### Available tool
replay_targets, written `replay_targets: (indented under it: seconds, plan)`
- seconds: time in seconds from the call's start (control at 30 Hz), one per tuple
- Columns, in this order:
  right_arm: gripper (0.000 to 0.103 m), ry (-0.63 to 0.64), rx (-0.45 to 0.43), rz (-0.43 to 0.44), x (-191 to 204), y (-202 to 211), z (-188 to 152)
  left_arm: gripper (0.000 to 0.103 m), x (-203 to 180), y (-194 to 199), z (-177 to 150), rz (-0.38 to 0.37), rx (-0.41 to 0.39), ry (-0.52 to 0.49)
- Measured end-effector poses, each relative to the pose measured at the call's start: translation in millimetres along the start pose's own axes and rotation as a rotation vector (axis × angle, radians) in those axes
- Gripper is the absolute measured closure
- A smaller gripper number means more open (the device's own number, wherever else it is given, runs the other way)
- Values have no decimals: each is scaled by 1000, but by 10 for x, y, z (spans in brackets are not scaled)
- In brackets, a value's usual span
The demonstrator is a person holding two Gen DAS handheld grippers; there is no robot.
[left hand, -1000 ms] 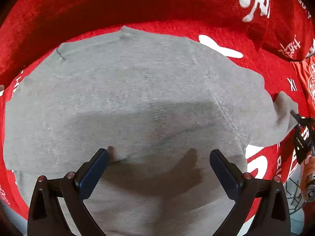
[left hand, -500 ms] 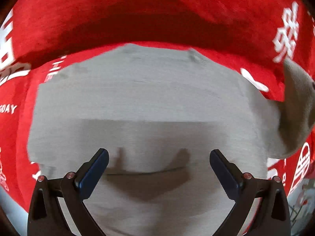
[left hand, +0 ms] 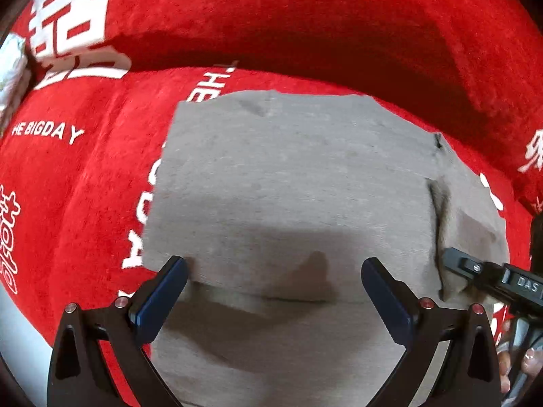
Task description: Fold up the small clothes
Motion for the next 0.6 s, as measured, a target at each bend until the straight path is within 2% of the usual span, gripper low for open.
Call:
replay_targets:
  seconds: [0.07,0.17,0.2,0.23,0.27,0.33,0.4,0.5,0.6]
  plan:
    - [43,-49,-72,20,-74,175,44,0,63,-9,23,-21,-3,14]
    - [43,-137,-169,-24,-240,357,202,0,109,13,68,-61,-15,27]
    - [55,-166,-186,-26,-282,377,252,0,122,23,86,-82,-17,36]
    - [72,-189,-198,-24,-312,390,291,0,134,37,103,-110,-19,51]
    - [95,-190,-200,-24,-295,377,342,0,144,48,117,-130,-19,60]
    - [95,-115,-208,-15,-85,341,419,0,171,70,149,-189,-15,86]
    - [95,14,-184,5,186,300,445,0,189,84,180,-266,-3,113]
    - [95,193,-101,29,677,25,305,0,227,105,240,-409,18,160]
    - [93,321,-1,3,892,-327,74,0,260,93,276,-487,37,193]
Point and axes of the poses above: each gripper's, at about its wrist camera, not at the fingertips, and y roughly against the way its jaws point, x to its left, z to its top, the point moved 6 cm from there along -y, roughly the way its jaws point, and after that the axes turned 1 degree about -x, right-handed, at the moved point
